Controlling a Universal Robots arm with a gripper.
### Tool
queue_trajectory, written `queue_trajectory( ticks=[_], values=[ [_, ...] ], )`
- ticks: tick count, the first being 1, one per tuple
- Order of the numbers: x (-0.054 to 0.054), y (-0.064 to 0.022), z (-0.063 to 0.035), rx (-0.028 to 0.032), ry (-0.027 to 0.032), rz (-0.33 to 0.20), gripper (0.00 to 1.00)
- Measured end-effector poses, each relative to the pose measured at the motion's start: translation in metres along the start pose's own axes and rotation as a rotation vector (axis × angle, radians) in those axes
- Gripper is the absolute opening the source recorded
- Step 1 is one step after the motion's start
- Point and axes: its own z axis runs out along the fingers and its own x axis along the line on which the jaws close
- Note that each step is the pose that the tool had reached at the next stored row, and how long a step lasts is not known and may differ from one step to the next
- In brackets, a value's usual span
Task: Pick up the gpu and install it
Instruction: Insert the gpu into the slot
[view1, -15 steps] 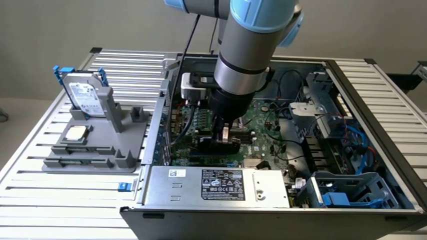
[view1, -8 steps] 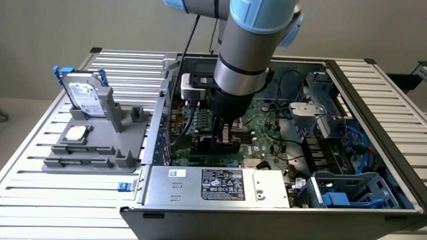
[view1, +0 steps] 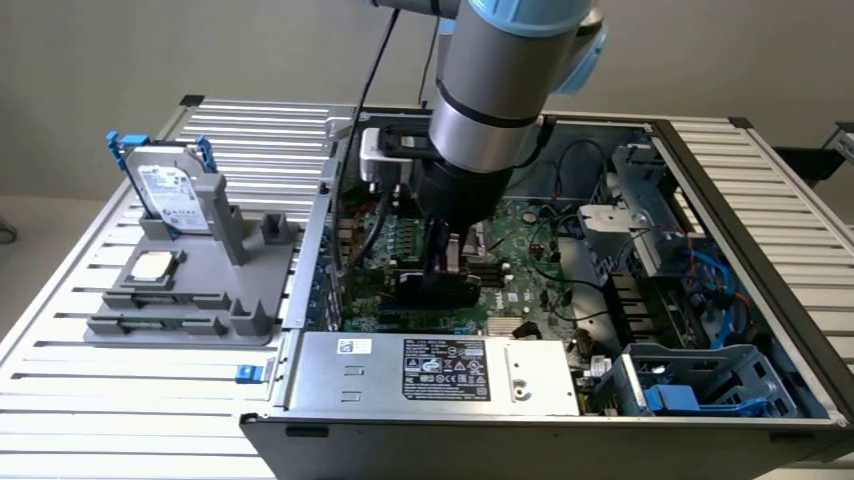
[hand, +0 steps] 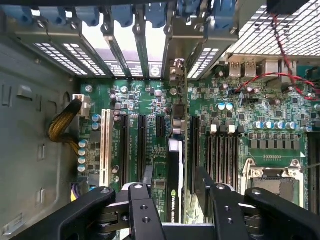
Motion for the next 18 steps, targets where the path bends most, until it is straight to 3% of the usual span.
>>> queue_trajectory(
  ticks=[8, 18],
  values=[
    [-0.001, 0.0037, -0.0237, -0.0011, 0.0000, 0.000, 0.46],
    [-0.001, 0.0079, -0.0245, -0.0014, 0.0005, -0.002, 0.46]
  ],
)
